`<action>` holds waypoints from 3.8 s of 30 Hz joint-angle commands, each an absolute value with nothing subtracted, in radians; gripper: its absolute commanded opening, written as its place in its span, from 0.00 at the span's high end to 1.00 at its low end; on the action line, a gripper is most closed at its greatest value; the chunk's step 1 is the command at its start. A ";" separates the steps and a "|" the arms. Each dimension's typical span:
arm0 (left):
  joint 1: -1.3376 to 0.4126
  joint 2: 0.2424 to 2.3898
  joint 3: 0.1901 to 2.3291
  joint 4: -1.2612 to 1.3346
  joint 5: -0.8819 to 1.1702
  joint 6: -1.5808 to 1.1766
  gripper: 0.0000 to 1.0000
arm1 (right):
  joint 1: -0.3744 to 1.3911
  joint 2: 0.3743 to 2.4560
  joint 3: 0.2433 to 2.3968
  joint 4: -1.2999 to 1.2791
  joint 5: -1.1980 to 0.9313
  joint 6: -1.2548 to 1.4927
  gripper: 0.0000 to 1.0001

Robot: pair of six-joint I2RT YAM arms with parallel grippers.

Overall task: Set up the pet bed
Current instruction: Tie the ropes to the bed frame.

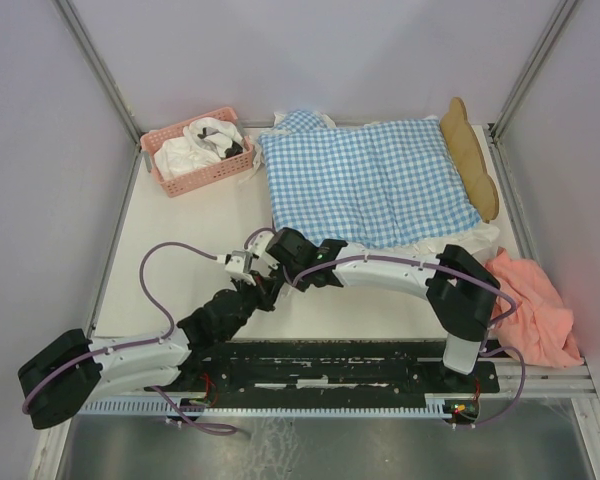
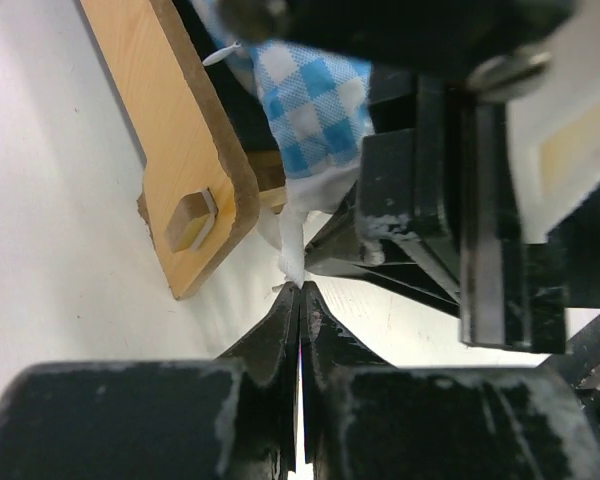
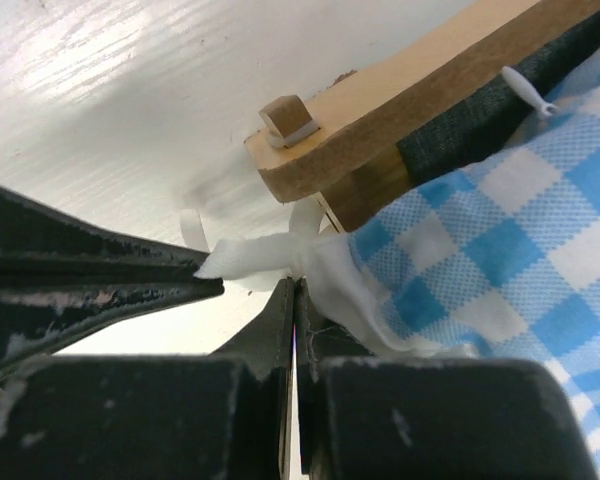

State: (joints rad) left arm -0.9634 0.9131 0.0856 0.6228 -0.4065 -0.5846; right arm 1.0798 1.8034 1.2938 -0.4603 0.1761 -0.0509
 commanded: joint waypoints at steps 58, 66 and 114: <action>-0.976 0.928 0.101 0.642 -0.408 -0.629 0.97 | 1.082 1.688 0.831 0.436 0.117 -0.285 0.98; -0.975 0.943 0.115 0.642 -0.397 -0.632 0.97 | 1.082 1.663 0.796 0.514 0.141 -0.326 0.98; -0.975 0.917 0.133 0.615 -0.405 -0.624 0.97 | 1.082 1.602 0.824 0.350 0.002 -0.477 0.98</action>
